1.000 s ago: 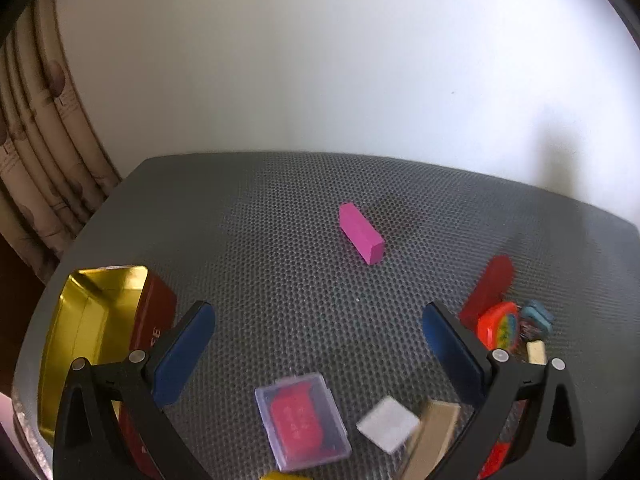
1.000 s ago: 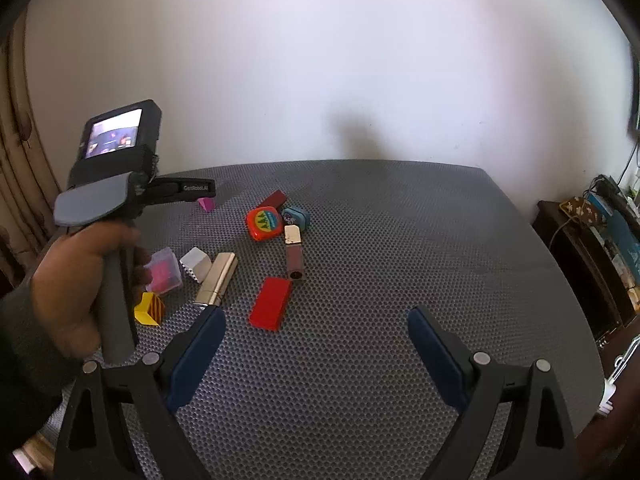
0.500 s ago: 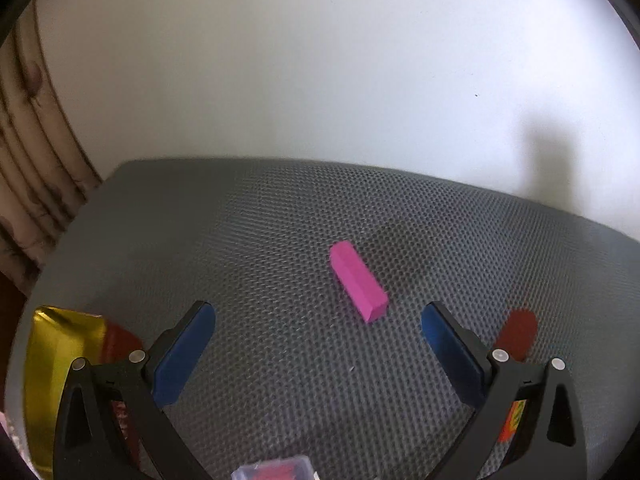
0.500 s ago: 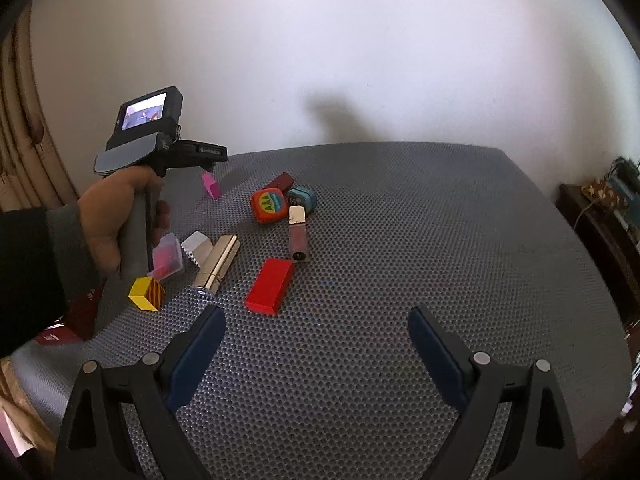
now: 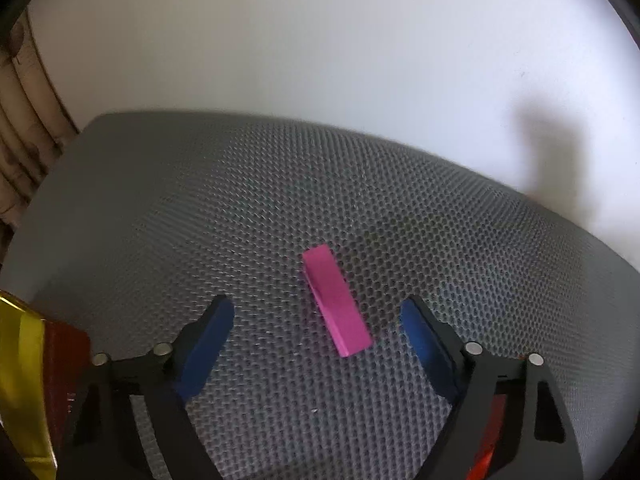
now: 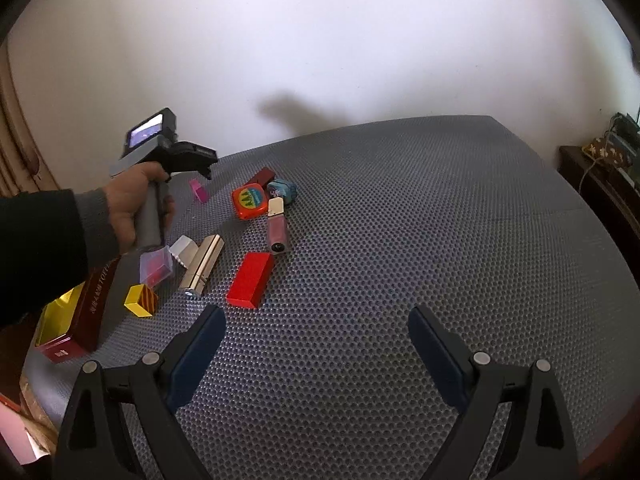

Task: Organize rigid objects
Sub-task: 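Reach the left gripper to the pink eraser and close on it, then carry the pink eraser with the left gripper over the gold tray and release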

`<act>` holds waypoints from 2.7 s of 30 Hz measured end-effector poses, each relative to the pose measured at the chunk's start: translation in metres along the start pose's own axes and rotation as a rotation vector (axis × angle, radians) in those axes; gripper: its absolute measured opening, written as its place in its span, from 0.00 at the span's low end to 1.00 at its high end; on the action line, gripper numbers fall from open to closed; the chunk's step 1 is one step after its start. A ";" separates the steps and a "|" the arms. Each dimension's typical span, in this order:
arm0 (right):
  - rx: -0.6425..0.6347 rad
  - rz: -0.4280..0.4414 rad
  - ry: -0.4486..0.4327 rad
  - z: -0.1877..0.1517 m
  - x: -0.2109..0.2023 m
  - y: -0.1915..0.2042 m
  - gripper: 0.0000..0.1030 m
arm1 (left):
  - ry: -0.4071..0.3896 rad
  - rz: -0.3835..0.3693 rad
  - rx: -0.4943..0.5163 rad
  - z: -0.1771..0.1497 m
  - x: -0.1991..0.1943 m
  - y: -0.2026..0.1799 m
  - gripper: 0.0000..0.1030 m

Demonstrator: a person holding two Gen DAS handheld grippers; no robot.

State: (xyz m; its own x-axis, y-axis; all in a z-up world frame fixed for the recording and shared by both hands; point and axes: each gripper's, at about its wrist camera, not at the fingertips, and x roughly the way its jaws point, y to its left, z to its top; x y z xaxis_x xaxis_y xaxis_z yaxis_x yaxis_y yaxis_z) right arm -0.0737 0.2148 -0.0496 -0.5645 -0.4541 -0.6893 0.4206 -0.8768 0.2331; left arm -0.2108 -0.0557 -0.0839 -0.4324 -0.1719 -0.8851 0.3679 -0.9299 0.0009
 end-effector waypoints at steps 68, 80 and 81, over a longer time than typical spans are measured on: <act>-0.109 -0.015 -0.003 -0.009 -0.013 0.033 0.92 | -0.031 0.106 0.037 -0.050 -0.079 0.264 0.12; -0.106 -0.012 0.015 -0.011 -0.009 0.033 0.92 | 0.057 0.160 -0.006 -0.062 -0.028 0.278 0.12; -0.106 -0.012 0.015 -0.011 -0.009 0.033 0.92 | 0.058 0.160 -0.011 -0.062 -0.026 0.275 0.12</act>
State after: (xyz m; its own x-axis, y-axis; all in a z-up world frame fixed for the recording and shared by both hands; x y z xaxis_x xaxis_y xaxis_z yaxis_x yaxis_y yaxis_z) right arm -0.0464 0.1920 -0.0433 -0.5595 -0.4410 -0.7018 0.4873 -0.8599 0.1519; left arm -0.0466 -0.2870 -0.0893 -0.3190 -0.2983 -0.8996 0.4371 -0.8885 0.1396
